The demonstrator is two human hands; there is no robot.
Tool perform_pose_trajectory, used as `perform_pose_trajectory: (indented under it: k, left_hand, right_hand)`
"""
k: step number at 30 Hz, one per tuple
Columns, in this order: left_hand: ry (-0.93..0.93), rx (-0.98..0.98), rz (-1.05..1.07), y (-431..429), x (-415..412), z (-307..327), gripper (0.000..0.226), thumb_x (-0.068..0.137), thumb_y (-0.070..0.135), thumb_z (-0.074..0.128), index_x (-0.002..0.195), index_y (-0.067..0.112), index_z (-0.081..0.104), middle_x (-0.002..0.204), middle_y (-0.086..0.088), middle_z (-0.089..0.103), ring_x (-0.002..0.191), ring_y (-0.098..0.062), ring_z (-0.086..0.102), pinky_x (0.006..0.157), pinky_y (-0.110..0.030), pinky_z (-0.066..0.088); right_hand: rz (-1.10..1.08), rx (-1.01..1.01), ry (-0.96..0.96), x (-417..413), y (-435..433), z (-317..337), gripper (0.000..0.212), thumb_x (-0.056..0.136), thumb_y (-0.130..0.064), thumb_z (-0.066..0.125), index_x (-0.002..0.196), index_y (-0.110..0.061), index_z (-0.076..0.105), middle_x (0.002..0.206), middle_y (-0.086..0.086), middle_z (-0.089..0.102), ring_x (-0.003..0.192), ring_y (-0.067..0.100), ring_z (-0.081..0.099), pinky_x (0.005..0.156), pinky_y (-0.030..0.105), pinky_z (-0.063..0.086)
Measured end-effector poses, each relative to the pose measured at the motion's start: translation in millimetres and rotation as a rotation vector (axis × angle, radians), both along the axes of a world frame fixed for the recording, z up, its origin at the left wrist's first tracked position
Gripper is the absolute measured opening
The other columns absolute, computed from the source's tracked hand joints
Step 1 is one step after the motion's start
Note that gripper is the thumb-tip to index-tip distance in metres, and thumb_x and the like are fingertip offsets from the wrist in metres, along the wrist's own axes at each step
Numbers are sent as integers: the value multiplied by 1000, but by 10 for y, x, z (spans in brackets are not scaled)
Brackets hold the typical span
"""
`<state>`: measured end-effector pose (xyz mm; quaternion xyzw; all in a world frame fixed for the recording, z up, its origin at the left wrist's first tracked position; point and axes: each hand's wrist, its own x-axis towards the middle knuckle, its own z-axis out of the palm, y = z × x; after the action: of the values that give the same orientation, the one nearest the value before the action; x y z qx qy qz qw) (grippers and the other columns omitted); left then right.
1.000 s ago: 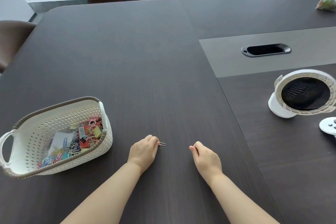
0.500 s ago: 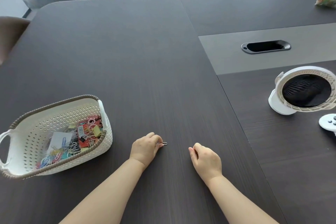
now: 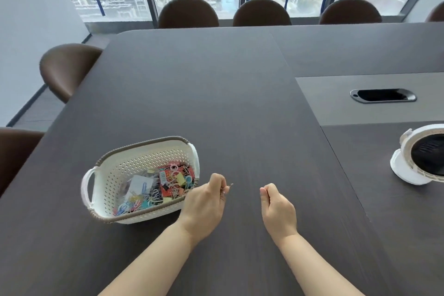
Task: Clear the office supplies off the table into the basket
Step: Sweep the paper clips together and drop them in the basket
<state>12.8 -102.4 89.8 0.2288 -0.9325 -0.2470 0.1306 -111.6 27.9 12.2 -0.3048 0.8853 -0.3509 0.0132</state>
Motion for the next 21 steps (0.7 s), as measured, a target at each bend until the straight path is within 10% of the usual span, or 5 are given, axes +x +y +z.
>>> perform_pose_trajectory:
  k: [8,11,15,21]
  left_hand:
    - [-132,-55,292,-1223,837,223,12,91,23,52,99,15,52,88,0,58,79,-19,55,67,-26,40]
    - [-131,45,239,-1420,989,145,29,85,19,62,113,15,56,104,-1,56,90,-14,54,81,-25,45]
    - [-120,145,110,-1550,1179,55,54,84,16,64,134,14,44,124,1,50,112,-13,50,99,-22,37]
    - [19,63,58,-1659,1398,-107,14,87,16,62,97,15,72,100,6,67,92,-13,63,82,-29,51]
  right_hand:
    - [342,-246,44,795,-1337,910,33,93,-32,30,87,-10,54,72,-10,49,61,13,45,53,20,34]
    - [452,-28,-19,918,-1568,898,18,96,-24,41,102,-17,57,101,-8,57,95,13,51,84,28,40]
    - [493,262,20,1011,-1539,761,40,97,-24,40,135,-35,39,144,-21,35,138,3,20,115,38,-2]
    - [382,273,-6,1152,-1445,705,52,95,-10,42,142,-27,29,150,-12,28,137,6,28,117,35,6]
